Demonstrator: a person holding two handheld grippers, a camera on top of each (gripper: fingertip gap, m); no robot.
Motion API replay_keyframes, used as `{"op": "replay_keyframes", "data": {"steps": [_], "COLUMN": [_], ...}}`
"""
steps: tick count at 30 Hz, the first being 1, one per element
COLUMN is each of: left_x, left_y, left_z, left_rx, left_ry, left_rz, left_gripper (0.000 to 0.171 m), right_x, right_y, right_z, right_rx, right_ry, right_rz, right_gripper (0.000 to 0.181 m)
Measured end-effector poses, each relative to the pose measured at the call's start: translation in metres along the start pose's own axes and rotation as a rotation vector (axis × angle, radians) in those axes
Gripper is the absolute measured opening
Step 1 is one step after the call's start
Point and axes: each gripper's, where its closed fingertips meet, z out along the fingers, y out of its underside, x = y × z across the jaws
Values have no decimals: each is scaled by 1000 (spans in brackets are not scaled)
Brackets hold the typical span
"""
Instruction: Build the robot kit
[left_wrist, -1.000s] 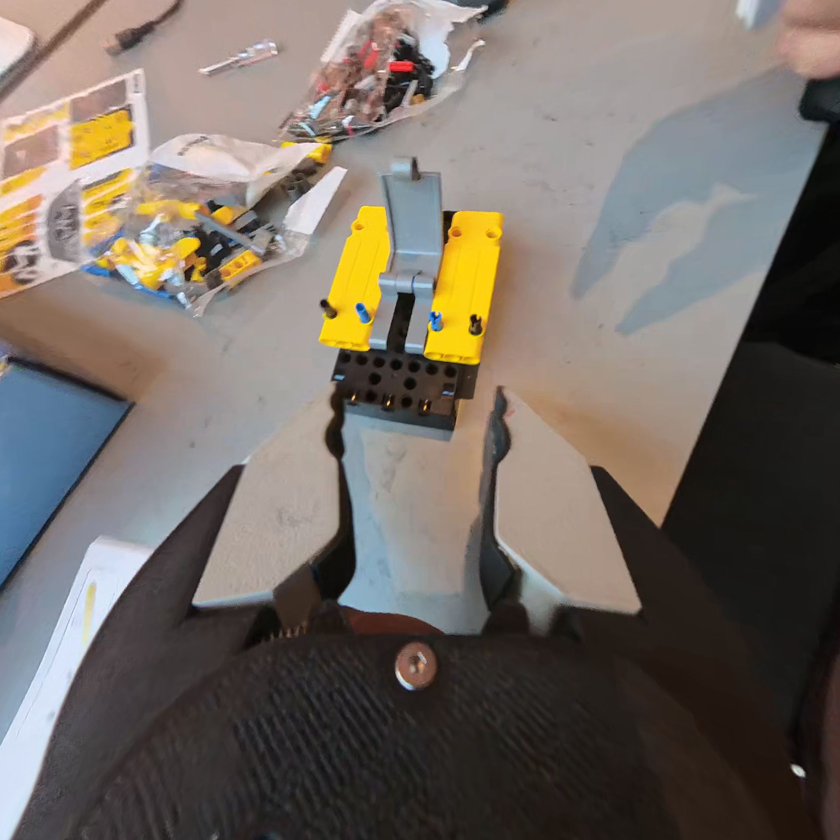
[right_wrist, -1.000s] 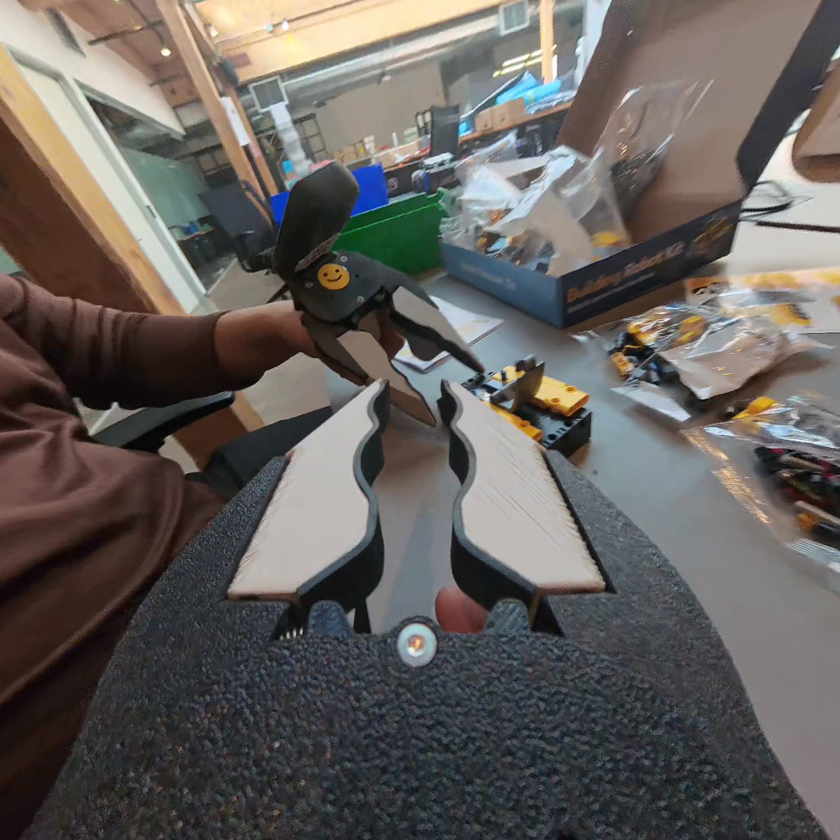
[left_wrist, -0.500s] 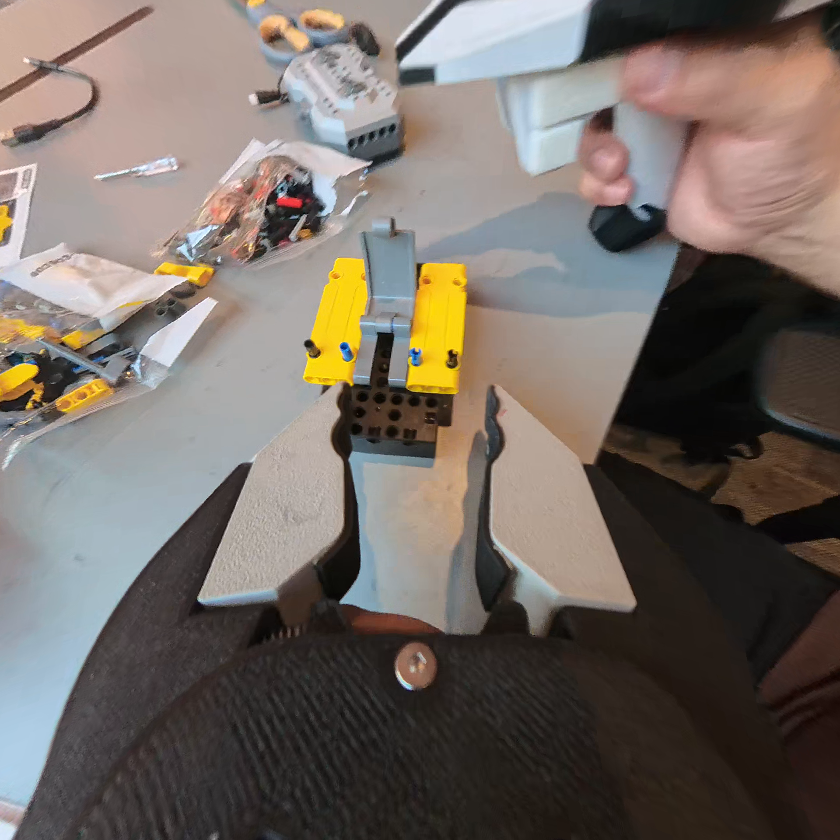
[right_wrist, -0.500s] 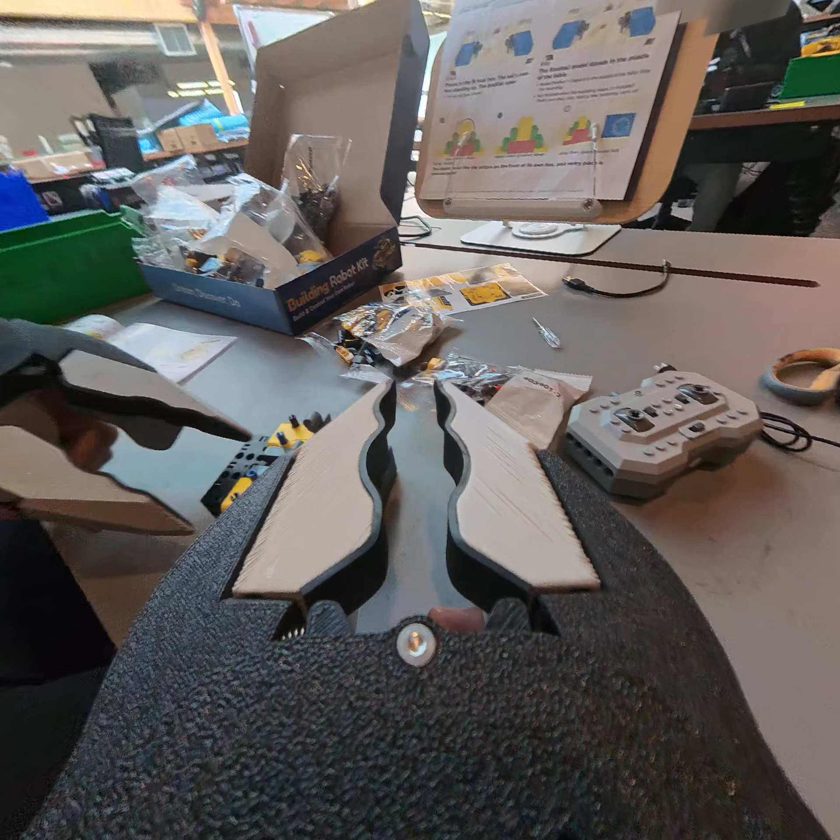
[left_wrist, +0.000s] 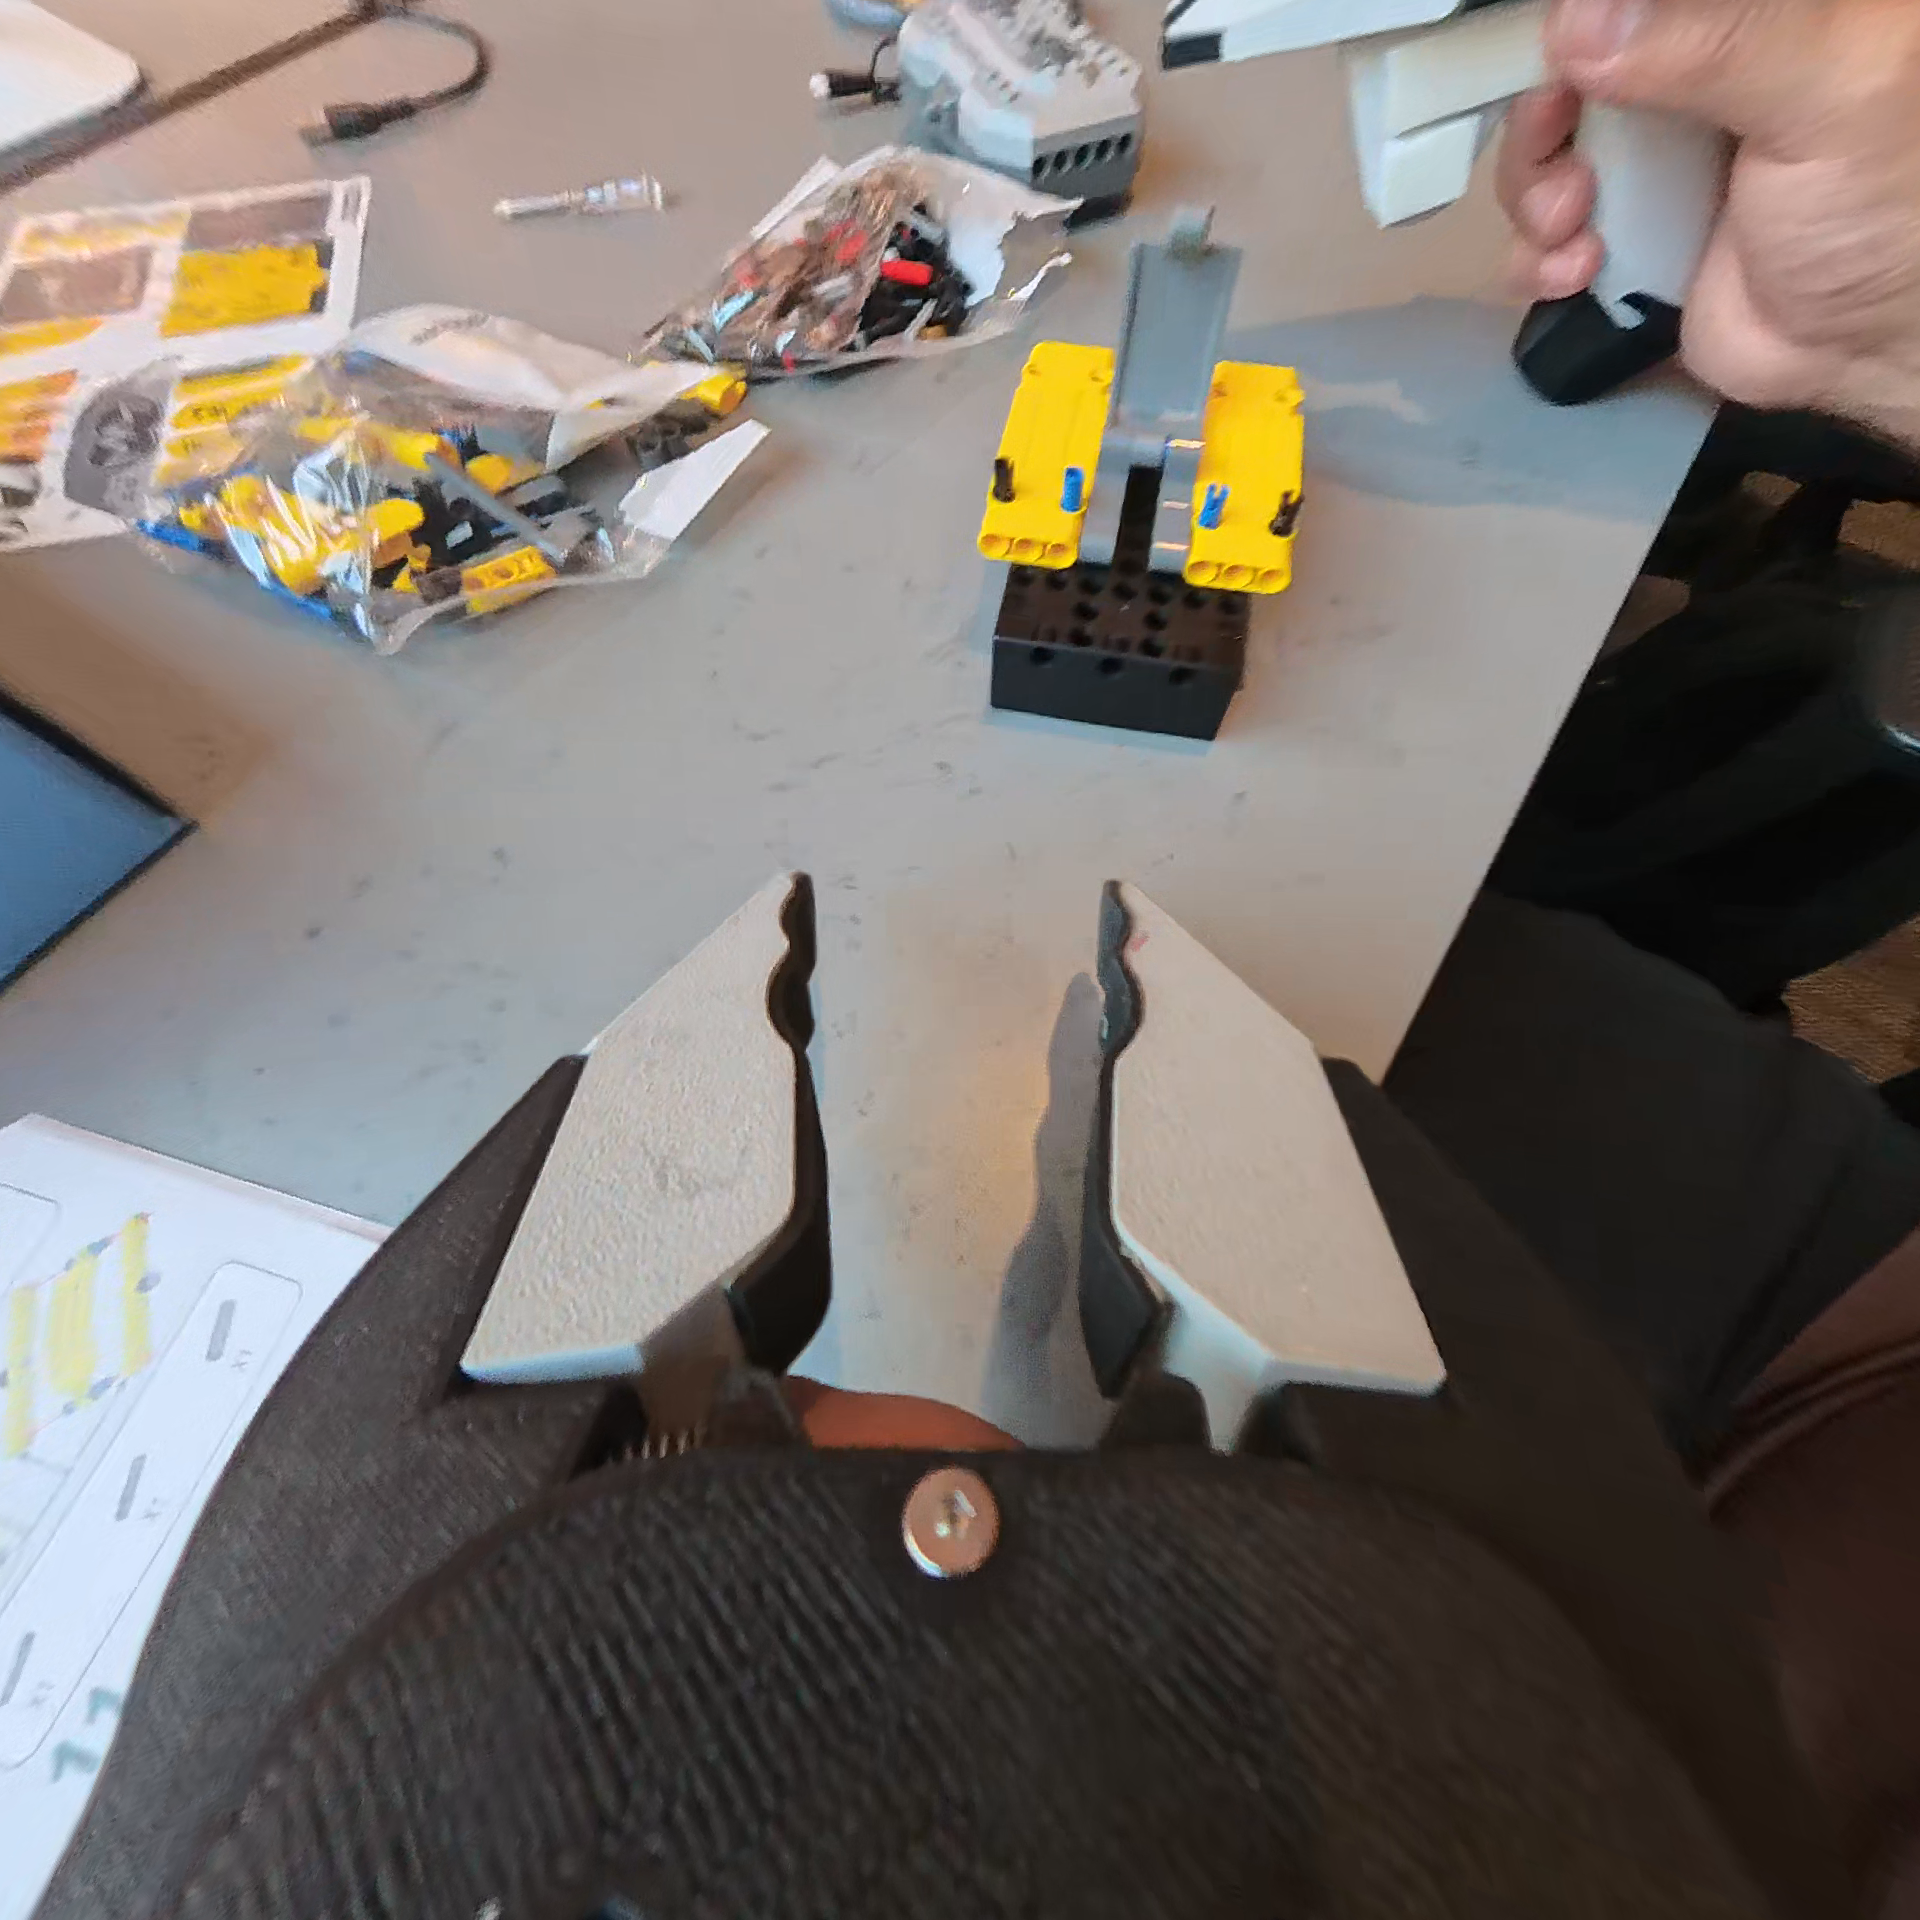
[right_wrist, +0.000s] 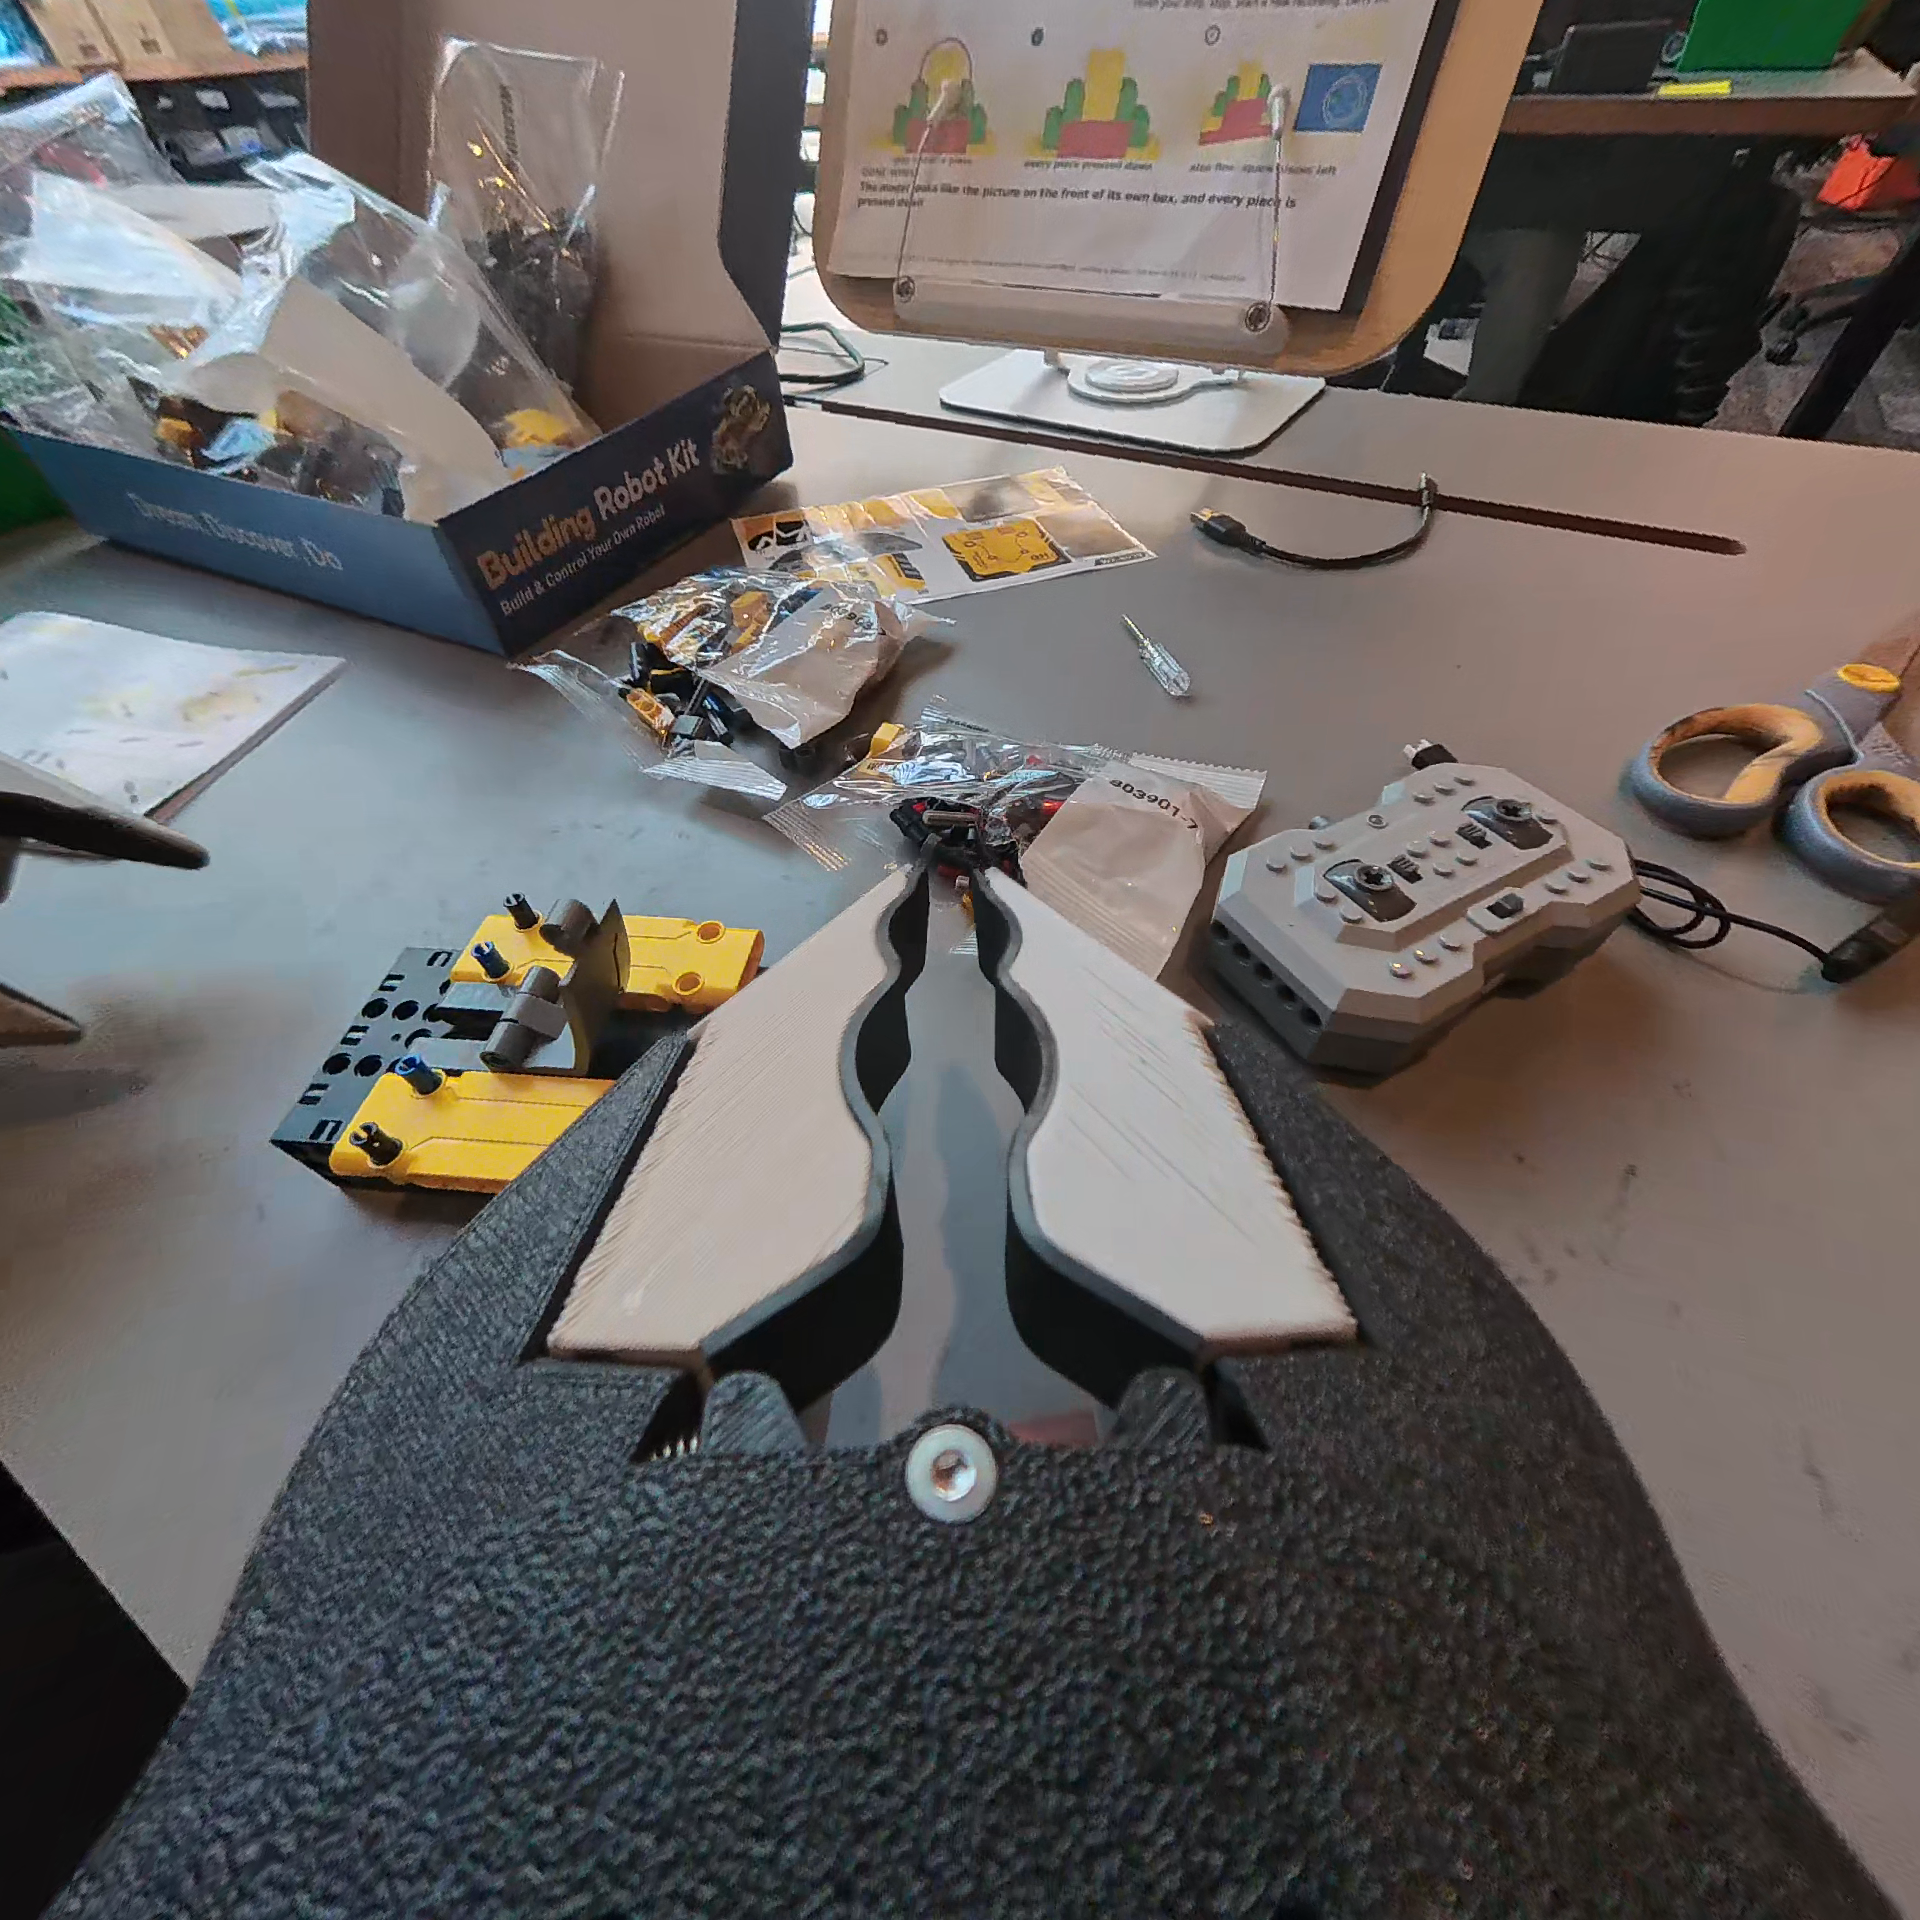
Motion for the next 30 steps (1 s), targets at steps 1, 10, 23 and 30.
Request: {"op": "replay_keyframes", "data": {"steps": [1, 10, 23, 30], "left_x": [2, -3, -17, -52], "left_y": [1, 2, -15, -53], "left_z": [1, 5, 15, 44], "left_rx": [-9, -28, 36, 124], "left_ry": [20, 34, -33, -143], "left_rz": [-6, -68, -86, -35], "left_gripper": [53, 49, 42, 40], "right_x": [0, -11, -16, -17], "right_y": [1, 7, 16, 16], "right_z": [1, 9, 15, 15], "right_rx": [-8, -55, -116, -117], "right_ry": [-1, -25, -23, -22], "right_rz": [-1, -76, -127, -140], "right_gripper": [8, 8, 8, 8]}}
